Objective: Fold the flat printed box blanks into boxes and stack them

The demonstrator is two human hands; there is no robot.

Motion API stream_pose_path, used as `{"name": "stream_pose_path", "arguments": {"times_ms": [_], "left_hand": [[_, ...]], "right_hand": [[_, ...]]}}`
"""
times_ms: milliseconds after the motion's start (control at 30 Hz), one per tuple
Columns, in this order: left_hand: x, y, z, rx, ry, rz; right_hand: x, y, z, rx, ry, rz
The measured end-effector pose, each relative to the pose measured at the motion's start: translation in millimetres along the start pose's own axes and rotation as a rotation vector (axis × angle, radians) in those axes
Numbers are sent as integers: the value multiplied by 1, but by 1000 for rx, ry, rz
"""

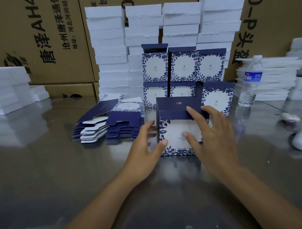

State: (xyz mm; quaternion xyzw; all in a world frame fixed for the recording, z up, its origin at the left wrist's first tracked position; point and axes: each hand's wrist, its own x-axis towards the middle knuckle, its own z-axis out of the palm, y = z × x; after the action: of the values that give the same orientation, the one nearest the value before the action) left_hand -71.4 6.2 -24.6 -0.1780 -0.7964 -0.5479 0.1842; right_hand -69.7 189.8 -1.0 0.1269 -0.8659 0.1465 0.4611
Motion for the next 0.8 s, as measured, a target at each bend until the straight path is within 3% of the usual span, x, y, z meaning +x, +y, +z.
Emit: {"name": "stream_pose_path", "arguments": {"times_ms": [200,600,800], "left_hand": [[8,-17,7,117,-86,-168],[6,-27,11,403,-180,-21],[10,-24,8,417,-208,-58]], "right_hand": [[39,22,33,-175,-245,113],[113,75,117,-388,-375,159],[130,83,124,-362,-496,201]]}}
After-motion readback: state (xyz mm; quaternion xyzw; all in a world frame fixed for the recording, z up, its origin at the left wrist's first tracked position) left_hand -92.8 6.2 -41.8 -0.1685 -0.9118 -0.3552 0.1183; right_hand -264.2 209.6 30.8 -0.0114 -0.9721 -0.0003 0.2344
